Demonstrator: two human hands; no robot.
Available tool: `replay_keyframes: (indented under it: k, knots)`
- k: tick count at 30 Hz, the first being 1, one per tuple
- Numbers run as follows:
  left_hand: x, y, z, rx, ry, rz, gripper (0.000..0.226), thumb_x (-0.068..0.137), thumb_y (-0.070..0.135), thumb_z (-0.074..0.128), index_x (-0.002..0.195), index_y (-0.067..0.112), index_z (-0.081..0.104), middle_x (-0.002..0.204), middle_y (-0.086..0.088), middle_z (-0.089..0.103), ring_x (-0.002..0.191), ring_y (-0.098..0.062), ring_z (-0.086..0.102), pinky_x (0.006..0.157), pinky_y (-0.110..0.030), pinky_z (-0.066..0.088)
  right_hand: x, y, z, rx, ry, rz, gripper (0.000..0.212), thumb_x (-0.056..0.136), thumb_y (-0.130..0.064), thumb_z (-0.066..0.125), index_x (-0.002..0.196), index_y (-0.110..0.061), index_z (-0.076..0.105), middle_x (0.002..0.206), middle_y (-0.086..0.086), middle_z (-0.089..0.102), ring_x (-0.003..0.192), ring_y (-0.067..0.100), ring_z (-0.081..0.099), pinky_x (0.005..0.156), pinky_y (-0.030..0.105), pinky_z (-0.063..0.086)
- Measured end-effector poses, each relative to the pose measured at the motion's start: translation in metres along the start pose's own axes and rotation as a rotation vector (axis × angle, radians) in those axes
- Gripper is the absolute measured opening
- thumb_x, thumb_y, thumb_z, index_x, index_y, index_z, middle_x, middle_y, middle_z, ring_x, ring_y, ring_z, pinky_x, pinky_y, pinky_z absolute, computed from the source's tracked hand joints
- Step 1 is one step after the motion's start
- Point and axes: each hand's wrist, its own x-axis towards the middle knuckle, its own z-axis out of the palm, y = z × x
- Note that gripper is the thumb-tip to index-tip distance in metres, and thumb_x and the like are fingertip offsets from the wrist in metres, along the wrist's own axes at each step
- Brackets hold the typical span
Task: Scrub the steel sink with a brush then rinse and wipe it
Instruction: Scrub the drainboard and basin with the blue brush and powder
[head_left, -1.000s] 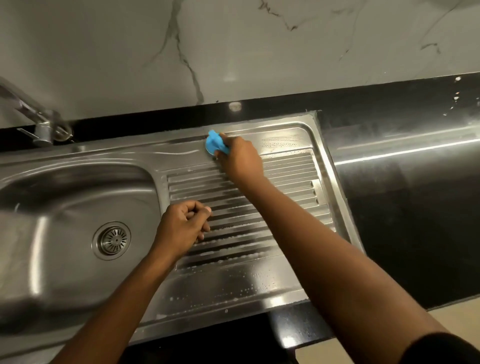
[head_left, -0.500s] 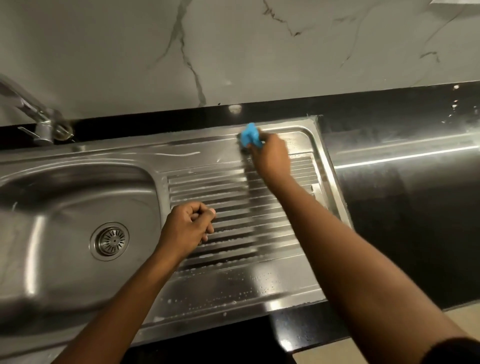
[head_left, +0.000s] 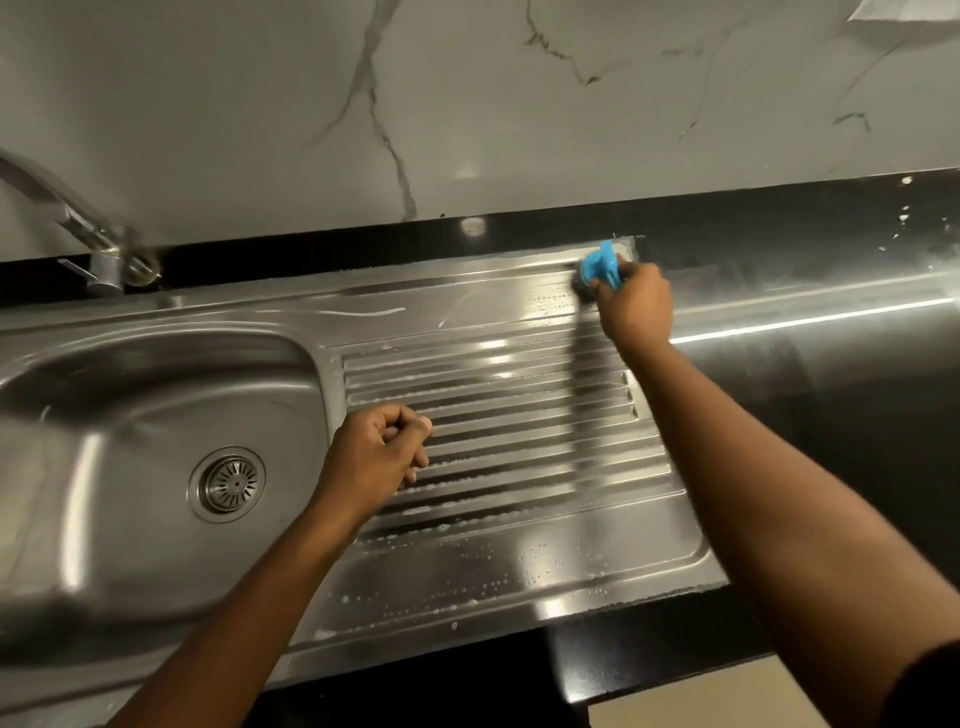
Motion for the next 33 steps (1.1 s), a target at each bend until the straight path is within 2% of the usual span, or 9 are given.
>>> replay_keyframes:
  k: [3, 10, 14, 19, 22, 24, 27, 31, 33]
  knots:
    - [-0.003, 0.001, -0.001, 0.013, 0.001, 0.009, 0.021, 0.101, 0.026, 0.065, 0.087, 0.014, 0.074, 0.071, -0.007, 0.074, 0.059, -0.019, 0.064, 0.06, -0.032, 0.053, -0.029, -0.029, 0.035, 0.117, -0.128, -0.088, 0.027, 0.097, -0.032, 0.07, 0.121, -0.019, 0.069, 0.1, -0.008, 0.071, 0.084, 0.001, 0.066, 0.083, 0.028, 0.058]
    - [-0.011, 0.002, 0.001, 0.01, 0.025, 0.013, 0.021, 0.102, 0.024, 0.065, 0.087, 0.012, 0.074, 0.07, -0.008, 0.073, 0.058, -0.019, 0.064, 0.058, -0.03, 0.051, -0.078, -0.06, 0.08, -0.038, -0.32, -0.254, 0.05, 0.097, -0.037, 0.071, 0.142, -0.021, 0.06, 0.12, 0.004, 0.074, 0.093, 0.018, 0.073, 0.086, 0.04, 0.062]
    - [-0.017, -0.004, -0.002, -0.012, 0.006, 0.001, 0.021, 0.102, 0.023, 0.065, 0.087, 0.012, 0.075, 0.07, -0.008, 0.073, 0.057, -0.016, 0.063, 0.057, -0.025, 0.05, -0.056, -0.012, 0.027, -0.076, -0.215, -0.156, 0.04, 0.096, -0.037, 0.072, 0.132, -0.019, 0.069, 0.103, -0.001, 0.072, 0.085, 0.012, 0.063, 0.076, 0.029, 0.048]
    - [-0.024, -0.009, -0.011, -0.038, 0.027, 0.004, 0.02, 0.102, 0.023, 0.065, 0.088, 0.012, 0.075, 0.071, -0.009, 0.073, 0.058, -0.015, 0.063, 0.057, -0.024, 0.051, -0.022, 0.025, -0.022, -0.087, -0.029, -0.003, 0.043, 0.094, -0.03, 0.074, 0.133, -0.013, 0.068, 0.118, 0.012, 0.074, 0.104, 0.029, 0.071, 0.084, 0.037, 0.054]
    - [-0.026, -0.011, -0.017, -0.043, 0.055, -0.002, 0.019, 0.102, 0.024, 0.065, 0.089, 0.013, 0.075, 0.071, -0.007, 0.073, 0.058, -0.015, 0.064, 0.057, -0.023, 0.051, -0.032, 0.013, -0.003, -0.012, 0.031, 0.048, 0.037, 0.096, -0.025, 0.071, 0.13, -0.011, 0.069, 0.115, 0.009, 0.075, 0.096, 0.022, 0.07, 0.077, 0.03, 0.049]
    - [-0.027, -0.013, -0.02, -0.029, 0.058, -0.001, 0.019, 0.102, 0.025, 0.065, 0.089, 0.014, 0.075, 0.071, -0.007, 0.073, 0.058, -0.015, 0.065, 0.057, -0.024, 0.051, -0.051, -0.005, 0.022, 0.038, -0.016, 0.017, 0.033, 0.096, -0.027, 0.071, 0.126, -0.014, 0.07, 0.11, 0.005, 0.076, 0.089, 0.017, 0.068, 0.072, 0.03, 0.051]
    - [-0.03, -0.015, -0.024, -0.034, 0.059, -0.004, 0.018, 0.102, 0.024, 0.065, 0.09, 0.014, 0.075, 0.071, -0.008, 0.073, 0.058, -0.015, 0.064, 0.056, -0.023, 0.051, -0.081, -0.033, 0.062, 0.075, -0.138, -0.109, 0.034, 0.097, -0.036, 0.07, 0.126, -0.018, 0.07, 0.105, 0.002, 0.076, 0.091, 0.019, 0.072, 0.081, 0.039, 0.06]
    - [-0.035, -0.015, -0.031, -0.055, 0.074, -0.007, 0.02, 0.101, 0.022, 0.066, 0.087, 0.011, 0.075, 0.07, -0.009, 0.073, 0.058, -0.016, 0.063, 0.057, -0.025, 0.051, -0.097, -0.056, 0.087, 0.004, -0.247, -0.182, 0.046, 0.1, -0.036, 0.067, 0.141, -0.018, 0.061, 0.121, 0.004, 0.072, 0.104, 0.024, 0.07, 0.089, 0.038, 0.057]
    - [-0.038, -0.019, -0.038, -0.066, 0.083, -0.008, 0.02, 0.101, 0.022, 0.066, 0.086, 0.011, 0.074, 0.07, -0.009, 0.073, 0.058, -0.017, 0.063, 0.058, -0.028, 0.051, -0.09, -0.048, 0.075, -0.032, -0.248, -0.192, 0.045, 0.099, -0.037, 0.069, 0.14, -0.019, 0.063, 0.112, 0.003, 0.073, 0.098, 0.022, 0.07, 0.086, 0.038, 0.058]
